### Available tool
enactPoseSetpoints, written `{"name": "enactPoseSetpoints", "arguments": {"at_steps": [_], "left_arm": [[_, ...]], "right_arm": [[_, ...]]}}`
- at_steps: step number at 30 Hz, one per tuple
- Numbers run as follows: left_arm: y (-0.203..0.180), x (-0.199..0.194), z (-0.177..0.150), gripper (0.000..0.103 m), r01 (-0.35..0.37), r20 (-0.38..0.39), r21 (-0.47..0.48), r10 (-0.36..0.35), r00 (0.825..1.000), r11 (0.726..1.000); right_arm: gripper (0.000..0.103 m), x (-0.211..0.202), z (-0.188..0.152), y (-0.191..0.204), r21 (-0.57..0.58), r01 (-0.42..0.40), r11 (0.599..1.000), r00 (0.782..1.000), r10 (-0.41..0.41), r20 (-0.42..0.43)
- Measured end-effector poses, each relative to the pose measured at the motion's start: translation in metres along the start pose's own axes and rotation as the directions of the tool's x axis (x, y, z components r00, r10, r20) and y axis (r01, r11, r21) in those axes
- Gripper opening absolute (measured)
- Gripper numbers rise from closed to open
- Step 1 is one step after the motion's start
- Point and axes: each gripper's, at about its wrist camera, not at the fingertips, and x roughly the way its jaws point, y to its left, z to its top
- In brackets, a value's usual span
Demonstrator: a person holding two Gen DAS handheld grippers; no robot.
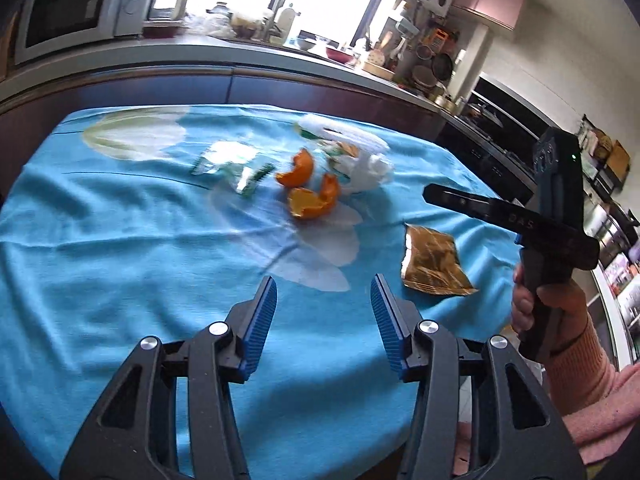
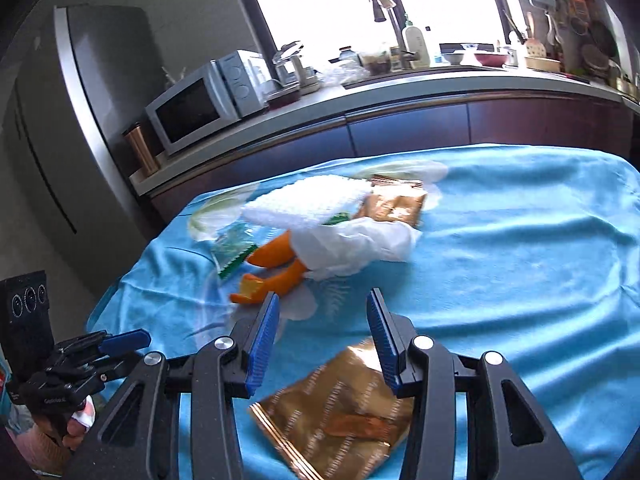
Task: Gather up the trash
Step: 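Move both tools back over the table toward the gold wrapper, then grasp the gold snack wrapper with the left tool while the right tool grasps an orange peel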
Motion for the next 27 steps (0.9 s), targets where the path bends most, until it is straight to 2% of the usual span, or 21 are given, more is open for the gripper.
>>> {"name": "enactPoseSetpoints", "arguments": {"at_steps": [5, 11, 16, 24, 25, 27], "left_arm": [[-0.033, 0.034, -0.003, 0.050, 0.080, -0.087, 0.052, -0.075, 0.993, 0.995], [-0.049, 0.067, -0.004, 0.050, 0.142, -0.163, 0.024, -0.136, 0.977, 0.990], [-0.053, 0.076, -0.002, 0.054, 0.153, -0.166, 0.003, -0.150, 0.975, 0.988], [-0.031, 0.076, 0.007, 0.054, 0.146, -0.144, -0.116, -0.162, 0.976, 0.982], [-0.027, 0.076, 0.008, 0.053, 0.147, -0.138, -0.137, -0.165, 0.977, 0.980], [-0.019, 0.078, 0.011, 0.044, 0.151, -0.133, -0.174, -0.175, 0.976, 0.973]], "right_arm": [[0.043, -0.005, -0.014, -0.033, 0.069, 0.026, 0.997, 0.999, -0.025, -0.020], [0.043, -0.007, -0.032, -0.052, 0.131, 0.001, 0.991, 0.999, 0.006, -0.051], [0.041, -0.001, -0.042, -0.053, 0.166, -0.063, 0.984, 0.994, 0.076, -0.075], [0.039, 0.011, -0.041, -0.022, 0.111, -0.165, 0.980, 0.979, 0.177, -0.102], [0.039, 0.012, -0.041, -0.018, 0.102, -0.172, 0.980, 0.978, 0.182, -0.104], [0.037, 0.014, -0.040, -0.012, 0.085, -0.187, 0.979, 0.974, 0.196, -0.110]]}}
